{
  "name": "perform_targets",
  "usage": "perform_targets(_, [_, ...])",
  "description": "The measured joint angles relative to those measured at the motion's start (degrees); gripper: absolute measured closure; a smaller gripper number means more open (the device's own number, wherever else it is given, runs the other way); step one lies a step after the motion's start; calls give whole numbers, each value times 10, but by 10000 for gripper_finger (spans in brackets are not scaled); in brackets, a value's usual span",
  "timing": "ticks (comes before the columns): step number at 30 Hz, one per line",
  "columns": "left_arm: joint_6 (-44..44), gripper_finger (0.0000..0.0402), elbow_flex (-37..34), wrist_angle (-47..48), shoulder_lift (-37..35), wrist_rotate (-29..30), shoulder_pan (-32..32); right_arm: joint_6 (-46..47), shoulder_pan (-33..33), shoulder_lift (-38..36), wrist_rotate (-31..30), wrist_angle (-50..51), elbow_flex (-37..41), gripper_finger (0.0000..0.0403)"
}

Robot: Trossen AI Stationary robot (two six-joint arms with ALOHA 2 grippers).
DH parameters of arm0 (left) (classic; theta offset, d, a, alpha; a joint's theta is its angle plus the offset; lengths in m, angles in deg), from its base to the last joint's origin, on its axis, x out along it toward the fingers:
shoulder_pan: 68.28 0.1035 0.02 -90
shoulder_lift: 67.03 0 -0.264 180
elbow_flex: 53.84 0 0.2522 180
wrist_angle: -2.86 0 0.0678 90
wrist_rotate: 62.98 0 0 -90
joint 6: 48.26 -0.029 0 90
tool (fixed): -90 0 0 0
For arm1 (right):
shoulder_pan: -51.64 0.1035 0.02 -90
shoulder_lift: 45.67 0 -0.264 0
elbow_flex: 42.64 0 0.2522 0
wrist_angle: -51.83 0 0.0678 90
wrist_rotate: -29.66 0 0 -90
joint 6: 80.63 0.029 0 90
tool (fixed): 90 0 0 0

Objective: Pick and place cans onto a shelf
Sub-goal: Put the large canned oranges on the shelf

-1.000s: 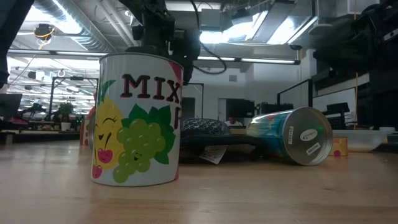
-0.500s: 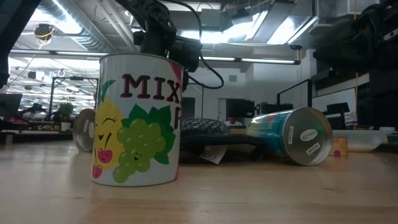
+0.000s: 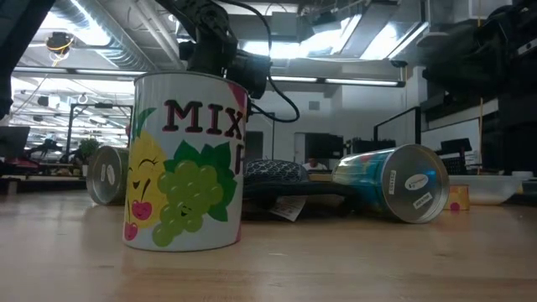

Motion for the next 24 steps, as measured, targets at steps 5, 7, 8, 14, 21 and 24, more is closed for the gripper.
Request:
perform_targets(5, [0,362,0,5,0,0,0,0,0,0,0,0,0,319])
perform_targets(7, [0,378,0,5,0,0,0,0,0,0,0,0,0,319])
perform_targets(8, [0,385,0,5,0,0,0,0,0,0,0,0,0,319])
perform_targets(14, [0,394,0,5,0,0,0,0,0,0,0,0,0,319])
perform_targets(21, [0,399,0,5,0,0,-1,0,0,0,0,0,0,319])
perform_targets(24, [1,399,0,5,0,0,-6,0,0,0,0,0,0,319])
